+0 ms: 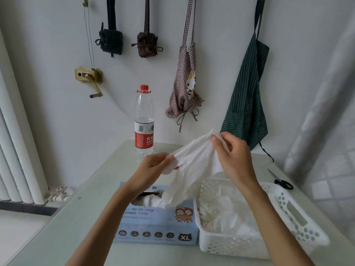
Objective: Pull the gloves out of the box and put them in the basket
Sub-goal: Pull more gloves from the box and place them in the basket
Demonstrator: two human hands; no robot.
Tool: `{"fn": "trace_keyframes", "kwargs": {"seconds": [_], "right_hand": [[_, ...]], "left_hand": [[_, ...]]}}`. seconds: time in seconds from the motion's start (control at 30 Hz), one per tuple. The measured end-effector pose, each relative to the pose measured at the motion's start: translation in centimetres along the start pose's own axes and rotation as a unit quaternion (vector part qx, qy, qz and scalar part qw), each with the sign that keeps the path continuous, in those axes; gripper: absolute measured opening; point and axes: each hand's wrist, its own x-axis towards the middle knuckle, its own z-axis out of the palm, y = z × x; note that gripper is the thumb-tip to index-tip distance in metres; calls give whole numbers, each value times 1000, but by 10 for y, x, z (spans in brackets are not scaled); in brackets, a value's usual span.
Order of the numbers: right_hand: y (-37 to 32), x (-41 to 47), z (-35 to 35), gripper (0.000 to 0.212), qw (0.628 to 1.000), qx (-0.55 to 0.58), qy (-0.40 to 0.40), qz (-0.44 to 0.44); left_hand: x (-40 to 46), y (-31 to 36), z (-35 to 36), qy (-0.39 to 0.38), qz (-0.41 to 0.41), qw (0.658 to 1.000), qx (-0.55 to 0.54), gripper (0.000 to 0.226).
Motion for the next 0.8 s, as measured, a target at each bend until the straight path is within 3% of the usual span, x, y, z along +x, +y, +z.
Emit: {"fn": "trace_keyframes", "kwargs": {"seconds": [0.13, 0.27, 0.43, 0.6, 0.8], "right_hand": [[-7, 19, -26, 15, 986, -118, 71, -95], [-12, 32, -50, 21, 963, -207, 89, -147], [-24, 34, -82, 19, 963, -247, 42, -97], [-32, 31, -102, 19, 953, -288, 30, -85], [-33, 25, -112, 30, 959, -273, 26, -73]], "left_hand": [[21, 21, 22, 11, 16, 999, -33, 26], [39, 40, 55, 45, 33, 996, -62, 28], [48, 43, 97, 63, 14, 993, -99, 27], [42, 42, 130, 133, 32, 984, -114, 29], [39, 46, 140, 249, 50, 967, -3, 32]]}}
